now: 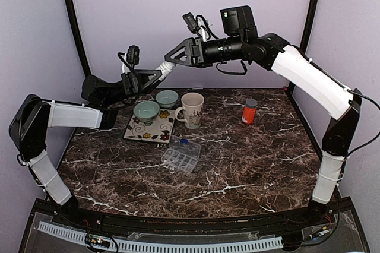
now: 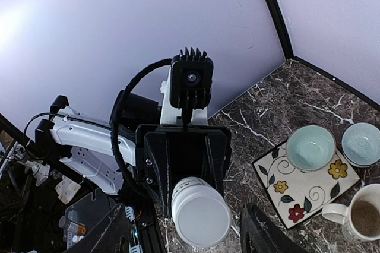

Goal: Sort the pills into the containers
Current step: Pass from the left arm to the right

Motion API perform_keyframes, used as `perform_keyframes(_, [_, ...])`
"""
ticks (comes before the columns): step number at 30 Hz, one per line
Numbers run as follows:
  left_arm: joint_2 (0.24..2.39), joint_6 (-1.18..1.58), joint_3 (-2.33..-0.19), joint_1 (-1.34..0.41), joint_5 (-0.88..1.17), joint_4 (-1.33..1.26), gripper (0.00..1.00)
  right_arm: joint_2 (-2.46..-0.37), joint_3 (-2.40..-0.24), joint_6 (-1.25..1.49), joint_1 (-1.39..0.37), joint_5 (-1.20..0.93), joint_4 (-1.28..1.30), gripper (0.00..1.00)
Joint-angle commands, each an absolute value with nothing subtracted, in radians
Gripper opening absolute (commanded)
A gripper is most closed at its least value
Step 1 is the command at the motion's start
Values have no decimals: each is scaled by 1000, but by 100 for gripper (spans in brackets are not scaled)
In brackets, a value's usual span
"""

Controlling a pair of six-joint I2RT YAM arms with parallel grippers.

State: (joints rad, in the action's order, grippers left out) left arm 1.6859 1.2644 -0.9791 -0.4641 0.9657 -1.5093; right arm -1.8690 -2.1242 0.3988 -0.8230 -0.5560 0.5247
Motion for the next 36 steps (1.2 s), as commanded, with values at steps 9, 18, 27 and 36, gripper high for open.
perform_keyframes(9, [1643, 1252, -1002, -472, 987, -1531, 0, -1884, -2157, 388, -828, -546, 503, 60])
perform_keyframes(18, [1645, 1252, -1011, -475, 991, -1528, 0, -1889, -2157, 390, -826, -546, 503, 58])
perform_keyframes(27, [1647, 1252, -1014, -478, 994, -1527, 0, -1890, -2158, 390, -824, -547, 503, 52])
perform_keyframes(36, [1655, 1255, -1028, -480, 996, -1527, 0, -1895, -2157, 391, -821, -552, 505, 46])
